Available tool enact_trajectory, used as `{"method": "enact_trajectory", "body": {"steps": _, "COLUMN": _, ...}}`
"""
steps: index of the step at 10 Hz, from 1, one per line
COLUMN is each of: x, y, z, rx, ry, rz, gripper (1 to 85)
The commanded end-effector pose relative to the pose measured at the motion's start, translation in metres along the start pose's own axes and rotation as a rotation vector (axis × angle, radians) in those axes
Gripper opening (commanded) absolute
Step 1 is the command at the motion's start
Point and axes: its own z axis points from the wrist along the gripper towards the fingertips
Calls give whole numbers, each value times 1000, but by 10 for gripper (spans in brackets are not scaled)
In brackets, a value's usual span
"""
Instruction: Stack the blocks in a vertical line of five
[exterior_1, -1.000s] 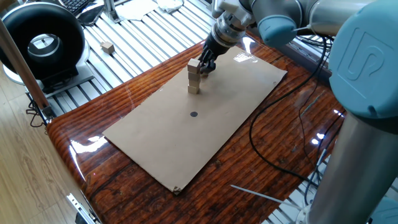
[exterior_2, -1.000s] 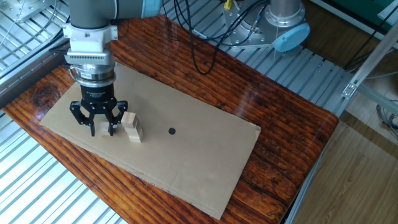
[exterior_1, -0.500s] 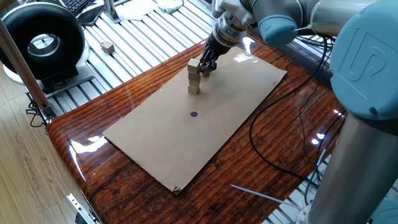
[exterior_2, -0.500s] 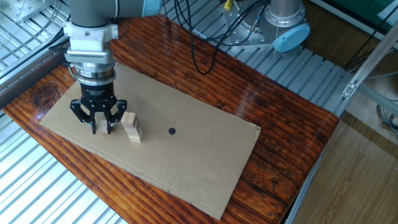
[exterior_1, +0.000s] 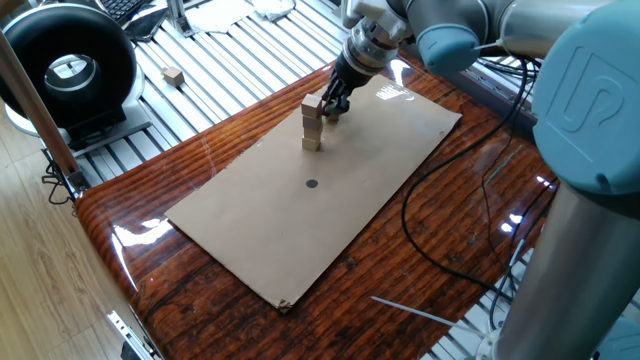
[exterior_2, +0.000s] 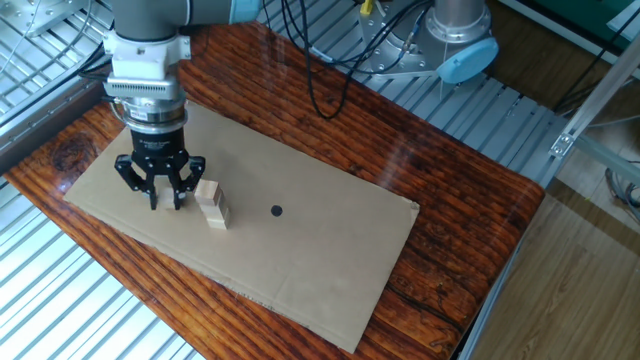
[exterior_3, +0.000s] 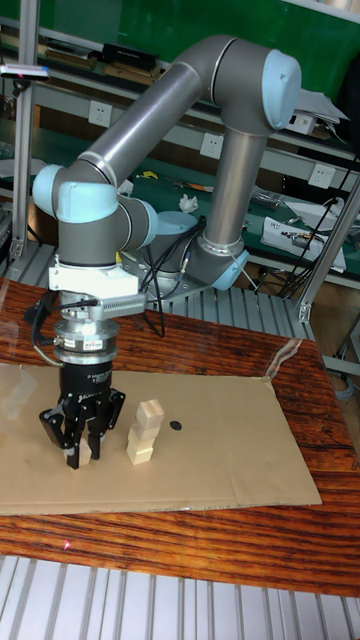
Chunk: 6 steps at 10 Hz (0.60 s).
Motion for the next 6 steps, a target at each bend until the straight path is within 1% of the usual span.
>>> {"method": "enact_trajectory", "body": {"steps": 1, "x": 22, "y": 14, "z": -27, "rx": -29, "ry": 52, "rz": 76, "gripper": 260}}
{"method": "enact_trajectory", "body": {"steps": 2, "x": 27, "y": 16, "z": -35, "rx": -25, "ry": 69, "rz": 88, "gripper": 237}}
{"method": "enact_trajectory", "body": {"steps": 3, "x": 33, "y": 21, "z": -41, "rx": -31, "ry": 88, "rz": 104, "gripper": 227}}
{"method": "enact_trajectory", "body": {"steps": 4, "x": 40, "y": 27, "z": -50, "rx": -39, "ry": 112, "rz": 114, "gripper": 227}}
{"method": "enact_trajectory", "body": {"steps": 6, "x": 48, "y": 40, "z": -68, "rx": -50, "ry": 145, "rz": 151, "gripper": 223}}
